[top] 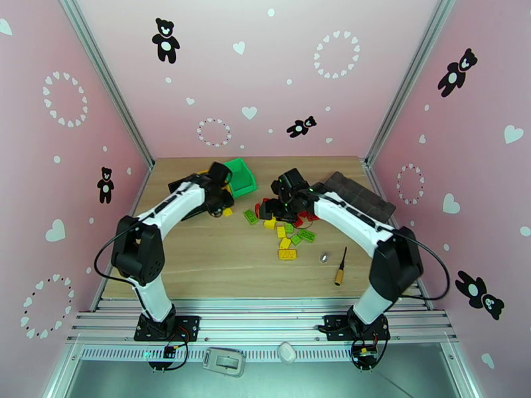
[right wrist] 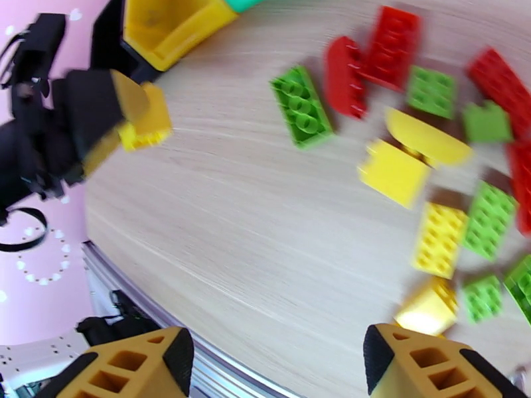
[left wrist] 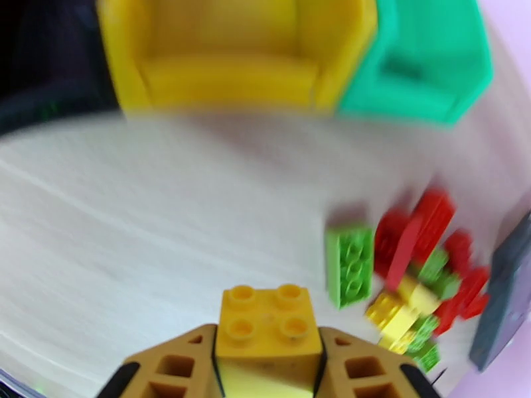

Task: Sort the legos into containers by color

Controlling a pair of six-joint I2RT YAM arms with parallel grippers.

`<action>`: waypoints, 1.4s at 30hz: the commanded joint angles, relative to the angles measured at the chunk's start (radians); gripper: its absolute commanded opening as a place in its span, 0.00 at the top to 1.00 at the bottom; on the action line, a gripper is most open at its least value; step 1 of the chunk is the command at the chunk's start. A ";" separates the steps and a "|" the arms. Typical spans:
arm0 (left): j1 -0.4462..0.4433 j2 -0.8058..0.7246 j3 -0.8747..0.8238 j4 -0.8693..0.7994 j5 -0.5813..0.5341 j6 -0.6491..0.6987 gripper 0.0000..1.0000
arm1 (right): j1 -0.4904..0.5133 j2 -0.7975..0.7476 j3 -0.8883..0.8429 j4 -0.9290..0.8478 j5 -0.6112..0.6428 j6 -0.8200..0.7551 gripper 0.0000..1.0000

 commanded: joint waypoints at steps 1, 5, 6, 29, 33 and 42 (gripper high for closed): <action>0.073 0.014 0.079 -0.045 0.009 0.064 0.67 | 0.000 0.053 0.095 0.010 -0.053 -0.005 0.29; 0.143 0.105 0.210 -0.083 0.008 0.102 0.67 | -0.002 0.103 0.189 -0.040 -0.045 -0.031 0.29; 0.157 0.133 0.245 -0.087 0.011 0.106 0.67 | -0.003 0.121 0.216 -0.064 -0.041 -0.040 0.29; 0.153 0.214 0.403 -0.122 0.045 0.183 0.22 | -0.031 0.070 0.116 -0.212 0.158 -0.039 0.30; 0.085 0.096 0.233 -0.076 0.025 0.188 0.23 | -0.031 0.040 0.053 -0.224 0.187 -0.020 0.33; -0.138 -0.060 -0.072 0.044 0.036 0.132 0.26 | -0.032 -0.082 -0.138 -0.207 0.228 0.040 0.35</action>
